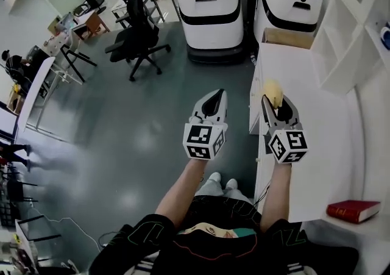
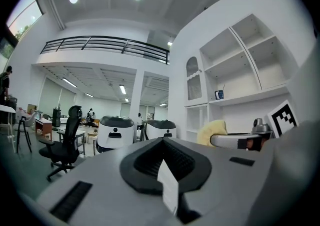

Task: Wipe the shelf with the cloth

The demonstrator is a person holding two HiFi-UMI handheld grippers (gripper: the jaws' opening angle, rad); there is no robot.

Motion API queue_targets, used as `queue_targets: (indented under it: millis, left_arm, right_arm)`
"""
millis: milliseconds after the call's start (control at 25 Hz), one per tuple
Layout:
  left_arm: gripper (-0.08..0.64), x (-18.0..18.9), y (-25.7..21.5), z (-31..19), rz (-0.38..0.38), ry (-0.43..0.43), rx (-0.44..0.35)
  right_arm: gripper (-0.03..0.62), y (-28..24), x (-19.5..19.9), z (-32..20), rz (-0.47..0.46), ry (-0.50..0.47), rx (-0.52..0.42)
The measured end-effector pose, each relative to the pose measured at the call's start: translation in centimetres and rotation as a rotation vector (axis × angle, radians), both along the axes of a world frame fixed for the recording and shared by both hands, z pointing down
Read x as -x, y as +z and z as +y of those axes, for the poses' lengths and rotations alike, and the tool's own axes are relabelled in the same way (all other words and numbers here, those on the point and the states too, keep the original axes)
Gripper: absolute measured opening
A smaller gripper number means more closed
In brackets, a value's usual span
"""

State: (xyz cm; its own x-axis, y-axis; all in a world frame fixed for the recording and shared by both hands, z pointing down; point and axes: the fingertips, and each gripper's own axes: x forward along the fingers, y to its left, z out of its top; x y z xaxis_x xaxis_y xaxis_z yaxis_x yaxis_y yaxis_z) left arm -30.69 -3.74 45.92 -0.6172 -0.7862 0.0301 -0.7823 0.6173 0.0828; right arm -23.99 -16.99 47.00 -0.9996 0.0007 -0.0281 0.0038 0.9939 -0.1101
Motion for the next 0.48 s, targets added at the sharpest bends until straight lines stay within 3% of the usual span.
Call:
queue_targets:
  millis: [200, 480]
  left_arm:
    - [-0.003, 1.0, -0.2, -5.2, 0.005, 0.109, -0.034]
    - [-0.003, -2.7, -4.5, -15.0, -0.017, 0.338, -0.115]
  right_arm:
    - [0.166, -0.9, -0.2, -3.5, -0.002, 0.08, -0.034]
    - [0.166, -6.4, -5.2, -10.8, -0.036, 0.262, -0.13]
